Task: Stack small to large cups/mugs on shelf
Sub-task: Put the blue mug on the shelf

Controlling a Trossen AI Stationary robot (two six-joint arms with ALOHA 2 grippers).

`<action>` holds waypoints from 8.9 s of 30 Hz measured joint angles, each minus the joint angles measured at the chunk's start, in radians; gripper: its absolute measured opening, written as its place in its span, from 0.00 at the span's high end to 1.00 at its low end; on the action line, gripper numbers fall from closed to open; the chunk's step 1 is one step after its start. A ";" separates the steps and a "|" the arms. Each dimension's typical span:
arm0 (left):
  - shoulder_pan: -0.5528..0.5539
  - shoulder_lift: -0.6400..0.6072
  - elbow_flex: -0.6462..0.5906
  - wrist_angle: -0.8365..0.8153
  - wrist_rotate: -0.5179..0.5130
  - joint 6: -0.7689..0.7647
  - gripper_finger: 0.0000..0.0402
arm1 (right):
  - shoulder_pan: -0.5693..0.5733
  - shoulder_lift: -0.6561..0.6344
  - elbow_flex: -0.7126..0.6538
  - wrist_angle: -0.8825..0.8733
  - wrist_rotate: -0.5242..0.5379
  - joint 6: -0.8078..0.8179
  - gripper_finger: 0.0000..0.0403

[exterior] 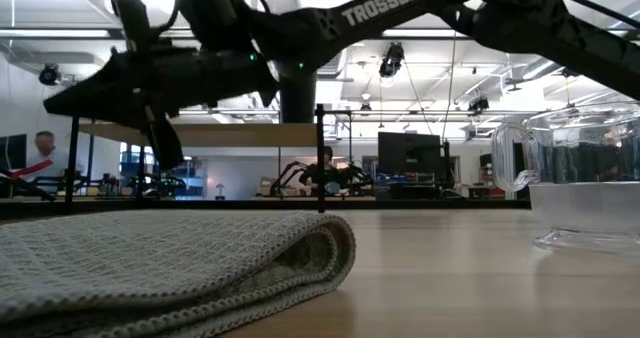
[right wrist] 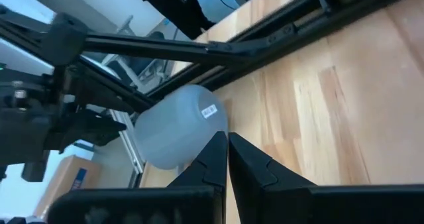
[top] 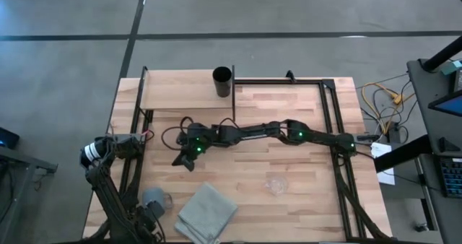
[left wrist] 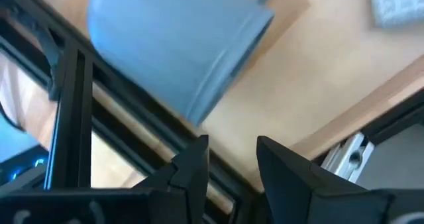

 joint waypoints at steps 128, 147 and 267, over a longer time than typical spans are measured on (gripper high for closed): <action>0.057 -0.041 -0.010 0.052 -0.022 0.030 0.74 | 0.069 0.061 0.085 0.210 -0.173 0.155 0.98; 0.057 0.091 0.010 -0.005 -0.002 0.006 0.82 | 0.037 0.061 0.084 0.209 -0.205 0.184 0.98; -0.024 0.007 -0.242 -0.066 -0.377 0.173 0.95 | -0.008 -0.040 0.084 0.213 -0.064 0.331 0.98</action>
